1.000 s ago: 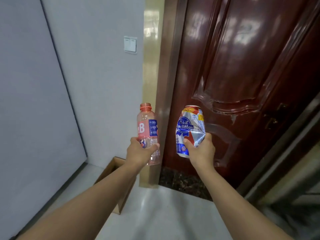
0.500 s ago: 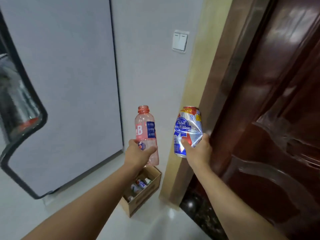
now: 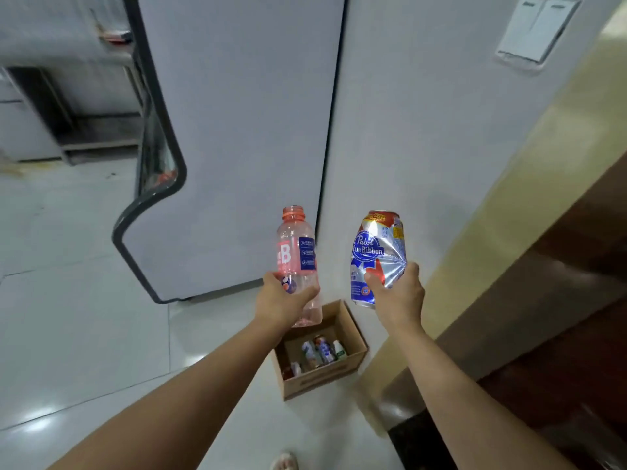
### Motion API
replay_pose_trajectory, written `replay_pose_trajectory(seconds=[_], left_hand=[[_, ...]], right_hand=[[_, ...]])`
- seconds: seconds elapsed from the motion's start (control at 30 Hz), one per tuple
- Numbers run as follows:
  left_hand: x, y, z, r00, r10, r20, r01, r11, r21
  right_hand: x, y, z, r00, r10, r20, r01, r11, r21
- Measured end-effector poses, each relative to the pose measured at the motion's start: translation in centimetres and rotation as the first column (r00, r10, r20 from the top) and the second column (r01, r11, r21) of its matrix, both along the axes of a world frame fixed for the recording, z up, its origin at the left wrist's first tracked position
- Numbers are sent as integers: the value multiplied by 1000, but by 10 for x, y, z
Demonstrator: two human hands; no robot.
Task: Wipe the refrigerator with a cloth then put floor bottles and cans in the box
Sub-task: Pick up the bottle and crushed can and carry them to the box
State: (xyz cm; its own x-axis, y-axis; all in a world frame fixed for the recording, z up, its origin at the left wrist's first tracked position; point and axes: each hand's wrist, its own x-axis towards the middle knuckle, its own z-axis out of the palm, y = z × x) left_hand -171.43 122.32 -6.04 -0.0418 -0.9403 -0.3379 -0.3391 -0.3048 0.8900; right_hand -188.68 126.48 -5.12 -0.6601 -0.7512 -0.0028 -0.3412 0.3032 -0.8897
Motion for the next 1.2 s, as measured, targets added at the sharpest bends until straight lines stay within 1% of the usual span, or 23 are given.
replay_pose_trajectory(seconds=[0.1, 0.23, 0.4, 0.53, 0.73, 0.93, 1.1, 1.2], left_hand=[[-6, -37, -21, 999, 35, -15, -35, 999, 34], [-10, -80, -52, 999, 50, 5, -51, 994, 92], [-15, -114, -96, 996, 77, 52, -86, 975, 205], [-19, -130, -142, 992, 80, 99, -106, 950, 294], [-36, -138, -229, 983, 107, 151, -162, 888, 430], [-62, -135, -334, 977, 106, 185, -191, 821, 538], [-81, -142, -422, 970, 103, 218, -215, 778, 590], [-90, -145, -478, 968, 99, 230, -225, 746, 626]], right_hand=[[-4, -43, -20, 999, 34, -9, -33, 999, 39], [-9, -92, -49, 998, 63, 17, -64, 992, 109], [-14, -130, -94, 995, 98, 21, -100, 984, 149], [-25, -155, -138, 991, 130, 36, -135, 963, 234], [-46, -177, -222, 978, 198, 64, -207, 892, 402], [-67, -189, -327, 961, 259, 94, -265, 779, 568], [-76, -198, -413, 955, 264, 135, -291, 745, 600], [-79, -201, -468, 954, 256, 158, -299, 745, 597]])
